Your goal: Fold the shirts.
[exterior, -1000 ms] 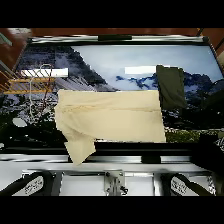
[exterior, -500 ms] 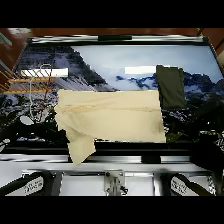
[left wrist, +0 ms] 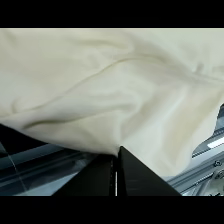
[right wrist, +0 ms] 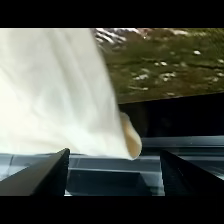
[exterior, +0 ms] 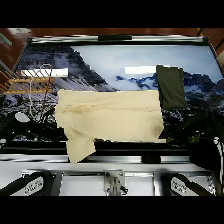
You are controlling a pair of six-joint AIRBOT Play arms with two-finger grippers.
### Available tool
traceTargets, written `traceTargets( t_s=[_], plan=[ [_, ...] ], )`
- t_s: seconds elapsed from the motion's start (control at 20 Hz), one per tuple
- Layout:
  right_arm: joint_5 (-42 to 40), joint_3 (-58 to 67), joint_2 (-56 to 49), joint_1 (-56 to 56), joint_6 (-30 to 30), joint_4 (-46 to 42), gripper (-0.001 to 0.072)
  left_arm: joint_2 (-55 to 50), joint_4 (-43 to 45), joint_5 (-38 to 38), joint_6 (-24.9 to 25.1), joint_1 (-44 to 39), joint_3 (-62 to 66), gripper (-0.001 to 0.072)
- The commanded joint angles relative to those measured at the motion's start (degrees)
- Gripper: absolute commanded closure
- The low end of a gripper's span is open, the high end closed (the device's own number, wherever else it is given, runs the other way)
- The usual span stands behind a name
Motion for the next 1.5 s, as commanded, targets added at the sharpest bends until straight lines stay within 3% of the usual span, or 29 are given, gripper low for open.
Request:
traceTargets(
  t_s=[0.0,0.05,0.1,0.15,0.2,0.25,0.4,0.6,0.85,1.1,1.25,1.3,1.35,1.4,1.45],
  plan=[
    [4.4,-1.3,-0.9,0.3,3.3,1.9,0.0114,1.6,-0.2,-0.4,0.3,0.0,0.2,0.068],
    [4.6,-1.3,-1.9,0.3,3.1,4.0,0.0114,1.8,-0.2,-0.4,0.3,0.0,0.2,0.068],
    [4.6,-1.2,-2.8,0.9,3.0,4.8,0.0201,1.9,-0.2,-0.4,0.3,0.0,0.2,0.068],
    [4.7,-1.2,-3.3,2.0,3.0,4.7,0.0452,2.0,-0.2,-0.4,0.3,0.0,0.4,0.068],
    [4.7,-1.2,-3.3,3.0,3.0,4.7,0.0616,2.1,-0.1,-0.5,0.4,0.1,1.1,0.068],
    [4.6,-0.8,-3.3,3.7,2.2,4.7,0.0645,2.1,-0.1,-0.9,0.8,0.3,2.5,0.068],
    [3.8,4.0,-2.6,4.1,-1.4,5.1,0.0646,2.1,0.3,-3.3,1.4,2.4,10.8,0.068],
    [9.1,15.0,-3.3,4.7,2.6,6.0,0.0648,0.3,0.2,1.8,1.2,5.3,24.2,0.0681],
    [18.0,30.3,-14.9,12.5,5.9,4.0,0.0648,-15.6,-1.0,2.9,0.6,2.5,38.4,0.068],
    [21.4,39.5,-24.1,13.8,10.2,0.9,0.0647,-29.8,-1.0,2.8,-6.6,2.5,51.8,0.068],
    [23.9,39.7,-26.4,14.6,10.2,3.3,0.0645,-34.9,-2.8,2.8,-8.1,2.1,53.0,0.0679],
    [24.3,39.7,-26.8,15.0,10.2,3.6,0.0595,-36.0,-4.6,2.8,-7.7,2.0,53.0,0.0675],
    [24.2,39.7,-27.1,15.3,10.2,3.5,0.0378,-36.7,-6.4,2.9,-7.6,2.0,53.0,0.0611],
    [23.2,39.7,-27.2,15.3,10.2,3.5,0.0202,-36.8,-7.0,2.9,-7.6,2.1,53.1,0.0472],
    [21.8,39.7,-27.0,15.1,10.2,3.0,0.0202,-36.6,-7.0,2.7,-7.6,2.2,53.4,0.0284]
  ],
)
